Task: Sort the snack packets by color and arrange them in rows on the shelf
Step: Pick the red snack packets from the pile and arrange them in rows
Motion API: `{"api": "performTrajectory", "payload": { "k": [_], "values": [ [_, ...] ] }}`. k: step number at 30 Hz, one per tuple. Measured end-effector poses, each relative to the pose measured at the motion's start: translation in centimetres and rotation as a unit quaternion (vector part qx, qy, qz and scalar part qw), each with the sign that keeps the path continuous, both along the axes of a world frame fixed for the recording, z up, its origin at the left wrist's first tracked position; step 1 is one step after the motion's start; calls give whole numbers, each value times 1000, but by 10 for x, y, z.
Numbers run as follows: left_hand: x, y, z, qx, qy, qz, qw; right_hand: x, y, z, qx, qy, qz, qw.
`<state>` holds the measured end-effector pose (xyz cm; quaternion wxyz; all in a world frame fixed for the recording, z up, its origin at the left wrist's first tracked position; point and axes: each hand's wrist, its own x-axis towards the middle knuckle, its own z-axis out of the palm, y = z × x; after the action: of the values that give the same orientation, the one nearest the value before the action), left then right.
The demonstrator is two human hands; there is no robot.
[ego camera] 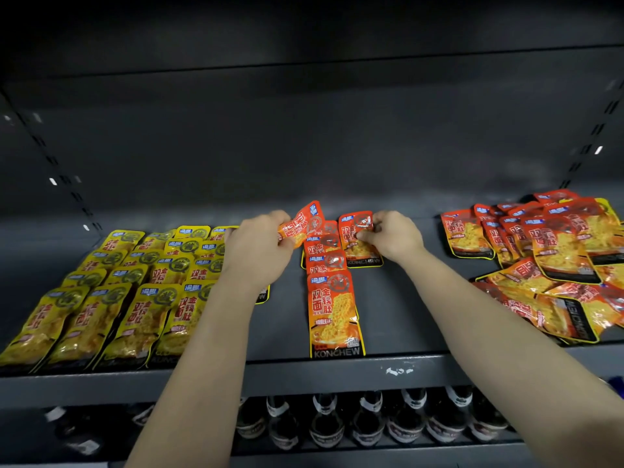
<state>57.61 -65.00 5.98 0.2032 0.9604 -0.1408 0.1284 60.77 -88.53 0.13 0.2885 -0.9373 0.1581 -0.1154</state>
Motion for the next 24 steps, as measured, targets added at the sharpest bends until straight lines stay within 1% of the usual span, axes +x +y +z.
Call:
{"api": "performTrajectory", "payload": {
  "k": [7,11,13,15,17,19,20,21,23,24],
  "values": [
    [1,-4,-1,3,-4,4,1000,3,3,-3,-25,-1,-17,1000],
    [0,-7,-1,3,-9,2,1000,1,4,-5,-9,-28,-22,999],
    [0,-9,-1,-19,-9,-11,1000,-3,3,-3,9,-64,-16,998],
    [1,-10,-1,-67,-6,-39,997,-8,-1,4,42,-135,-15,990],
    [2,-13,-2,-137,14,-69,988,-15,-4,14,121,-199,-1,972],
    [3,-19,-3,-234,56,-90,966,-27,0,25,263,-209,69,940],
    [2,-24,-3,-291,87,-99,948,-33,3,30,318,-195,114,921],
    [1,-30,-2,-347,120,-110,924,-39,7,34,348,-183,158,906],
    [-4,-42,-1,-443,171,-130,870,-46,16,40,370,-172,226,884],
    [-7,-47,1,-476,185,-138,848,-48,20,43,375,-169,248,877]
  ]
}}
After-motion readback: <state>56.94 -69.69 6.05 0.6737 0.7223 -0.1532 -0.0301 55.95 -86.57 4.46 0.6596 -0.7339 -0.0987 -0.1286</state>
